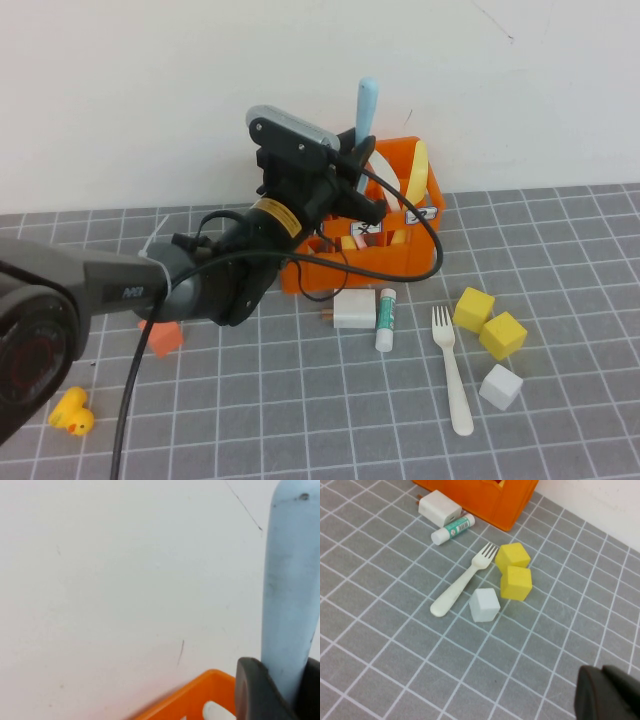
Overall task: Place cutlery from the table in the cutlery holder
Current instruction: Place the fork on the box, then pick up the fork
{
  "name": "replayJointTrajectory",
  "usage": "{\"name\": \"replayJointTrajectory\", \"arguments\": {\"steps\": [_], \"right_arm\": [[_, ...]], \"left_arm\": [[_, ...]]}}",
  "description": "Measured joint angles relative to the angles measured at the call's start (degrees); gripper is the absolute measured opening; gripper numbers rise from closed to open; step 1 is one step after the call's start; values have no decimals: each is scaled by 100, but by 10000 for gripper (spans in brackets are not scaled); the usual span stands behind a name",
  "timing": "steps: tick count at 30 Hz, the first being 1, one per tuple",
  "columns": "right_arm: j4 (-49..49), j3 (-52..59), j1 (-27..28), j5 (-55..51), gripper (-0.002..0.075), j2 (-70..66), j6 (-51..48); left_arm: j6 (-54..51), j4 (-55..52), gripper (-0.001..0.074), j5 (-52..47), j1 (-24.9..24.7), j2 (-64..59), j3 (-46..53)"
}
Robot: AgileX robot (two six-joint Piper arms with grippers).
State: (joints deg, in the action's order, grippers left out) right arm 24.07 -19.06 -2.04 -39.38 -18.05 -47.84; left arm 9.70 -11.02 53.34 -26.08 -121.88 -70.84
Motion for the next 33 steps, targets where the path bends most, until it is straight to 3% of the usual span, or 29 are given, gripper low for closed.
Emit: {"name": "replayJointTrajectory", "arguments": {"steps": [8,14,18,23,27,33], "right_arm": [[0,0,0,0,-3,0,0],[0,0,0,0,-3,0,0],[0,0,0,0,-3,0,0],[0,0,0,0,-3,0,0],[0,0,0,0,-3,0,0],[0,0,0,0,-3,0,0]], "left_arm": [[90,-73,328,-103,0,0,0],[127,67,373,-112,0,0,0],[127,94,300,-278,0,216,0],[69,106,67,-1273,0,1155,0],[57,106,15,-2677,0,2138,0],[25,106,3,-4905,0,3631,0]]}}
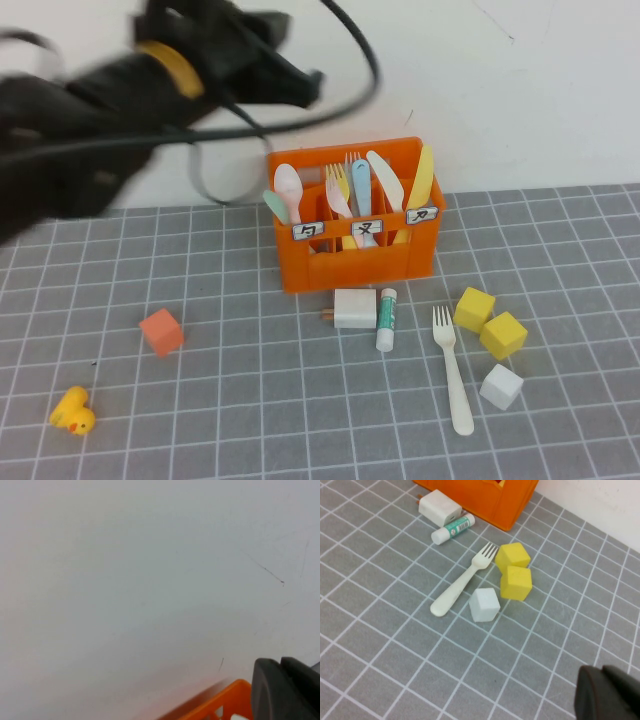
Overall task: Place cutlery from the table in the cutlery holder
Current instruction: Pick up the fork
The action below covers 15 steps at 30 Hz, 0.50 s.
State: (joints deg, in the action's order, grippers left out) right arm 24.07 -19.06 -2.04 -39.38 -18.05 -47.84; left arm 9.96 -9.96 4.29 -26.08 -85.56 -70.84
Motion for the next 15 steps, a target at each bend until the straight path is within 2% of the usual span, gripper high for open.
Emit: {"name": "replayJointTrajectory", "arguments": {"steps": [10,15], "right_arm": [[-10,0,0,0,-3,0,0],[-10,0,0,0,-3,0,0]], "left_arm": [[-39,-237,1,-2681,9,2180,53],[62,-479,1,-3515,9,3344,695]]}}
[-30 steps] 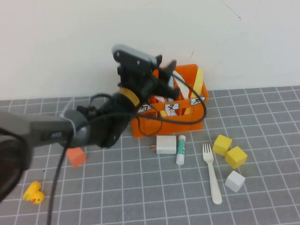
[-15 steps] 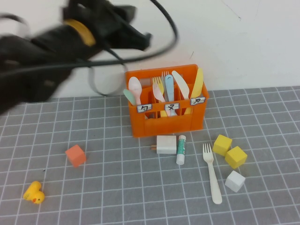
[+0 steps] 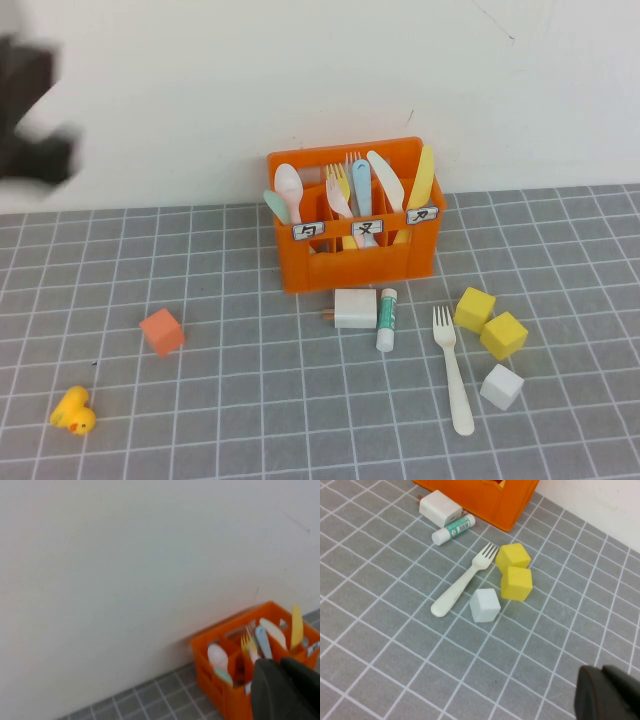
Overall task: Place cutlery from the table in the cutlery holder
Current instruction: Pick up the fork
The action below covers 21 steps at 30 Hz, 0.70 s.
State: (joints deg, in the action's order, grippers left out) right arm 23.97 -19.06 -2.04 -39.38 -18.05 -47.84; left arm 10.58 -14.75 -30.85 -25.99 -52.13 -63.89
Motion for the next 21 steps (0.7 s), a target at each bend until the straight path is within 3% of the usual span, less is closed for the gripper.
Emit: {"name": "replayJointTrajectory", "arguments": {"steps": [8,15,21], "right_arm": [[0,-234,0,-378,-3,-115,-9],[154,-1675,0,-1339,-3,-1325,292],[514,-2952,0,-1605,-3,-2972,-125]], "left_arm": [[854,-175,1,-424,0,2283,1808],[1665,-221,1,-643,0,3897,3427],[1781,-181,1,-707,0,4562,4428]]}}
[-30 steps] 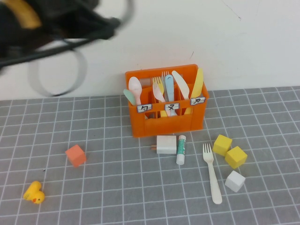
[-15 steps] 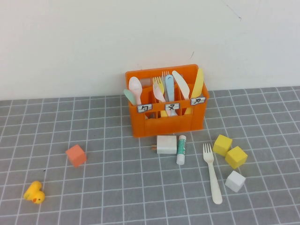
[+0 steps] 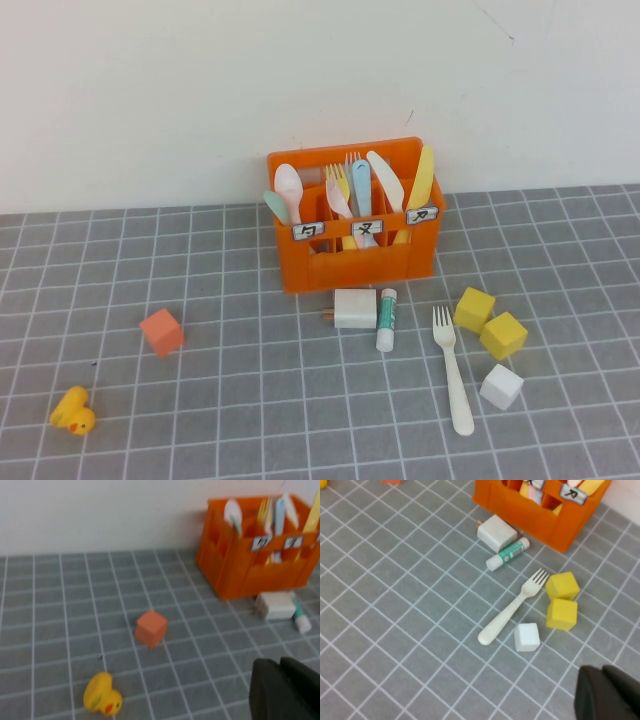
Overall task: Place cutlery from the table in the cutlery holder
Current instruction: Pick up the fork
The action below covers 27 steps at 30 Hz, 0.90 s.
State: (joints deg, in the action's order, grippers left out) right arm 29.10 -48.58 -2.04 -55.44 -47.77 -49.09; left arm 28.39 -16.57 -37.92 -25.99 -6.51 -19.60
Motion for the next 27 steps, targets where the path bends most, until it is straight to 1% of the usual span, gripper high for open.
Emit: {"name": "replayJointTrajectory", "arguments": {"steps": [3,7,12,16,18,20,23,27], "right_arm": [[-16,-340,-83,172,-3,-996,-52],[-267,-497,-579,724,-2,-2287,326],[-1037,-839,-1872,1408,-2,-3755,1503],[-2103,-1395,-2506,1463,-2,-4602,2663],[-2555,-1675,-2671,1406,-2,-5008,3044],[-2741,-1858,-2738,1384,-2,-5296,3164],[-2868,-1984,-2791,1463,-2,-5546,3265],[-2910,-1996,-2791,1839,6,-5704,3398]], "left_arm": [[-24,9,1,275,0,105,13],[-75,9,1,356,0,117,13],[-107,-2,1,356,0,117,22],[-118,-2,1,356,0,117,22],[-128,-2,1,378,0,117,32],[-128,-12,1,404,0,117,35],[-128,-12,1,441,0,117,69],[-128,-12,1,476,0,117,69]]}}
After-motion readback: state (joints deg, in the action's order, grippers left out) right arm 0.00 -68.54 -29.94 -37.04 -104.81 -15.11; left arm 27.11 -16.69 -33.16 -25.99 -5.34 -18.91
